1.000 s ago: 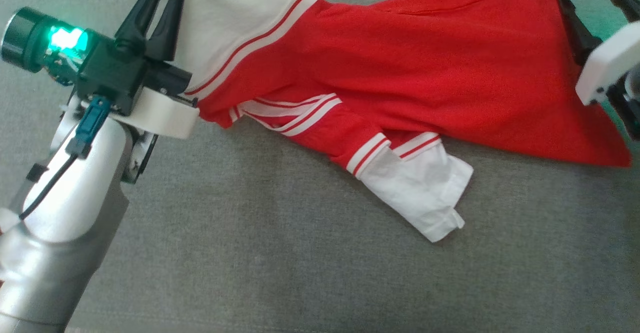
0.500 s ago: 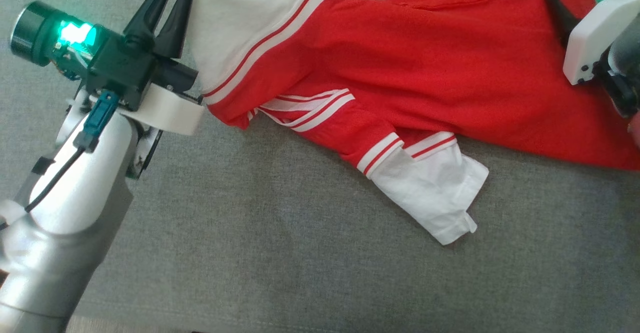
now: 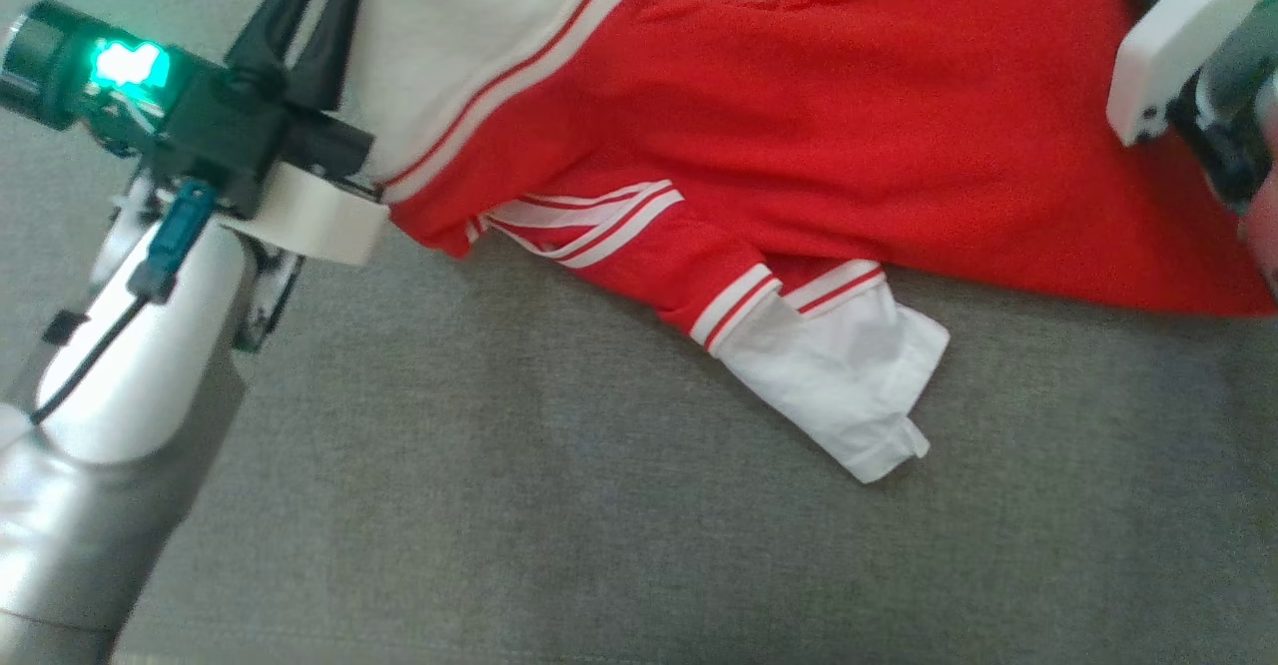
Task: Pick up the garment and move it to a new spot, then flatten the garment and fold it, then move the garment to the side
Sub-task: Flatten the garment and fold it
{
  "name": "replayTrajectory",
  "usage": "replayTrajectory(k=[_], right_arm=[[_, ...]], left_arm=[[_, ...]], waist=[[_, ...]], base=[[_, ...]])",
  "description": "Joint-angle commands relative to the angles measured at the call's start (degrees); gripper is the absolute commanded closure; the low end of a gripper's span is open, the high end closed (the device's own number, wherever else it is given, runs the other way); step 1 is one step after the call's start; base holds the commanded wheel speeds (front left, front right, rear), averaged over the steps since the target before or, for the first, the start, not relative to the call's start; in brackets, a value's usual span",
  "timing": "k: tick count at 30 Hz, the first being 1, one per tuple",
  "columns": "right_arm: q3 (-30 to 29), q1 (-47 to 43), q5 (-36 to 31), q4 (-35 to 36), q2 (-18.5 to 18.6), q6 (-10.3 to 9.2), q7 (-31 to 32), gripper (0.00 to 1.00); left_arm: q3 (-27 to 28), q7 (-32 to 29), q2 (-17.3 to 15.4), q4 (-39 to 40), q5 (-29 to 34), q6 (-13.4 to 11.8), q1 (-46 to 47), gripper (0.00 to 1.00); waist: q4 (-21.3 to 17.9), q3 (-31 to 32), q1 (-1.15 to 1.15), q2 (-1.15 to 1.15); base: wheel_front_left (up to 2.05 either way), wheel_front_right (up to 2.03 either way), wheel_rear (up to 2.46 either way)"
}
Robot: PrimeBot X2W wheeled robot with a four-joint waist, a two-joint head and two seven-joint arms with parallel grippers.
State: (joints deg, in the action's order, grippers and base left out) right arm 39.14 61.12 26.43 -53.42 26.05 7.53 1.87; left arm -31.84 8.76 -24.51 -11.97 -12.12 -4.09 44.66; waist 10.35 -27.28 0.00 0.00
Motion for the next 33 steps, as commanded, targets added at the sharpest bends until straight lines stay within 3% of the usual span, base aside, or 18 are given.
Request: replayTrajectory(k=[1,4,9,12,16,21,26,33], right_arm=[[0.09,1.88,1.38,1.59,0.0,-0.04,-1.32,1.0],[-1.29,5.25,3.53,3.15,1.48,-0.04,-3.39,1.0],[-4.96,15.04,5.58,5.96,5.17,-0.04,-5.82,1.0],[-7.04,20.6,4.65,5.85,5.41,-0.04,-7.18,1.0],[-9.48,27.46,2.56,4.72,4.95,-0.04,-10.29,1.0],[-10.41,32.82,0.06,2.82,4.39,-0.04,-13.09,1.0],[-8.17,29.87,1.13,2.73,3.25,-0.04,-13.85,1.0],[-4.42,19.06,4.28,5.02,3.44,-0.04,-15.45,1.0]], left_arm=[[2.82,0.8,-3.48,1.9,-0.02,-0.27,3.13,1.0],[3.76,1.03,-5.46,2.61,0.03,0.85,5.56,1.0],[4.66,1.29,-8.49,-0.43,1.29,6.75,19.86,1.0],[3.9,1.28,-8.68,-5.24,3.55,8.71,30.02,1.0],[2.33,3.37,-7.45,-12.85,7.8,9.46,42.94,1.0],[2.13,5.75,-5.11,-19.69,10.92,7.88,54.34,1.0],[1.04,6.19,-4.95,-20.13,10.29,8.65,52.93,1.0],[2.53,6.22,-7.76,-14.57,3.66,9.07,34.71,1.0]], waist=[[-1.06,0.47,0.0,0.0],[-2.71,0.81,0.0,0.0],[-5.92,0.2,0.0,0.0],[-7.49,-0.5,0.0,0.0],[-9.1,-1.23,0.0,0.0],[-10.06,-1.45,0.0,0.0],[-10.29,-1.43,0.0,0.0],[-9.58,-1.54,0.0,0.0]], base=[[0.0,0.0,0.0],[0.0,0.0,0.0],[0.0,0.0,0.0],[0.0,0.0,0.0],[0.0,0.0,0.0],[0.0,0.0,0.0],[0.0,0.0,0.0],[0.0,0.0,0.0]])
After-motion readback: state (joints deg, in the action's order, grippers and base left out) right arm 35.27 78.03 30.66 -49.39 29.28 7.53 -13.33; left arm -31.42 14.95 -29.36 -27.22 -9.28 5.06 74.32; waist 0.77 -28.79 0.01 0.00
